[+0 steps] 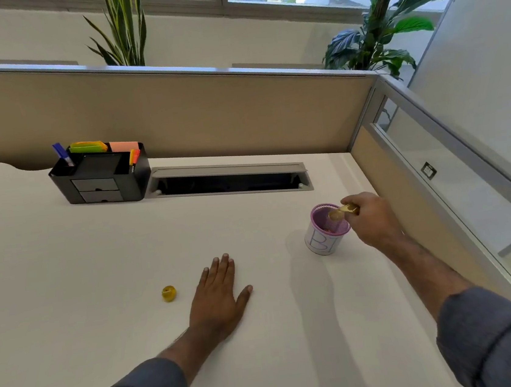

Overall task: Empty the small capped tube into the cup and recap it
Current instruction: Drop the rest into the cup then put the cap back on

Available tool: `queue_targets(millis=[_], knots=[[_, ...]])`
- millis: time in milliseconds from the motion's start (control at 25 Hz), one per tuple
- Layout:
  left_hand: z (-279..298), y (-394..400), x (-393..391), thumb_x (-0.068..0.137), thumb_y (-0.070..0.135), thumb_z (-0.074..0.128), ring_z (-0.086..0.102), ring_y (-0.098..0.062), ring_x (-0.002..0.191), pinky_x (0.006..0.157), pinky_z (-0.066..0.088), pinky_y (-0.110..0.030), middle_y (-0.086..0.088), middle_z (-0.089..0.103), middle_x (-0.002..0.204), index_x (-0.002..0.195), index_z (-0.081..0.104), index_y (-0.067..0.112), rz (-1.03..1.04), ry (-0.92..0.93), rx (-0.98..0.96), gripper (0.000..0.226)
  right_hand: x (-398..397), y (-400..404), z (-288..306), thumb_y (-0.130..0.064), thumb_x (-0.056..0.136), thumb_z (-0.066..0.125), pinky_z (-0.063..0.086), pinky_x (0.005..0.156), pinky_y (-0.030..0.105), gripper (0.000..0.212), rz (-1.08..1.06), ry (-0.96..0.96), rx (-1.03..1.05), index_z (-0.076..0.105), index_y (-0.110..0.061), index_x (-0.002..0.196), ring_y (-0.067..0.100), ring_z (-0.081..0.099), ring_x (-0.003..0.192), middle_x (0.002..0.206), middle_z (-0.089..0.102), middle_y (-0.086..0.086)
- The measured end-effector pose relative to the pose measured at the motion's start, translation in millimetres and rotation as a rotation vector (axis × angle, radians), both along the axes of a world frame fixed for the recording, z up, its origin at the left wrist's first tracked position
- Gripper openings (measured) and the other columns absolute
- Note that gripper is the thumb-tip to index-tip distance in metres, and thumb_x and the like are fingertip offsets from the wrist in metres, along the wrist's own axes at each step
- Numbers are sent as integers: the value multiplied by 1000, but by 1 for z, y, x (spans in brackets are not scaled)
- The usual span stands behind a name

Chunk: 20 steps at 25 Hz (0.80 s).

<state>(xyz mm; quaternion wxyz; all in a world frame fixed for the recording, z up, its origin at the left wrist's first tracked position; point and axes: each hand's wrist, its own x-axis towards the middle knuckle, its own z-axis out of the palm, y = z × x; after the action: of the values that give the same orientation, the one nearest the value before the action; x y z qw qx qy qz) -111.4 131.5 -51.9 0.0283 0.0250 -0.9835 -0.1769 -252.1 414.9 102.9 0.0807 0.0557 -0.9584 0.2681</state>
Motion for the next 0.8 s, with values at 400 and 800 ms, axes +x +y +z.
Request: queue_targets(millis=[400, 800], knots=[[-1, -1, -2, 85, 67, 2, -9, -12, 149, 112, -20, -23, 2, -5, 163, 152, -1, 16, -19, -37, -16, 85, 7, -2, -11, 2, 77, 71, 56, 78, 38, 26, -95, -10, -257, 71, -3, 103, 26, 62, 82, 94, 69, 14], [28, -68, -8, 84, 68, 44, 26, -22, 146, 120, 17, -39, -3, 32, 157, 147, 33, 17, 125, 53, -13, 82, 42, -35, 4, -17, 70, 71, 45, 47, 22, 34, -90, -669, -1694, 60, -5, 99, 15, 59, 60, 75, 70, 9]])
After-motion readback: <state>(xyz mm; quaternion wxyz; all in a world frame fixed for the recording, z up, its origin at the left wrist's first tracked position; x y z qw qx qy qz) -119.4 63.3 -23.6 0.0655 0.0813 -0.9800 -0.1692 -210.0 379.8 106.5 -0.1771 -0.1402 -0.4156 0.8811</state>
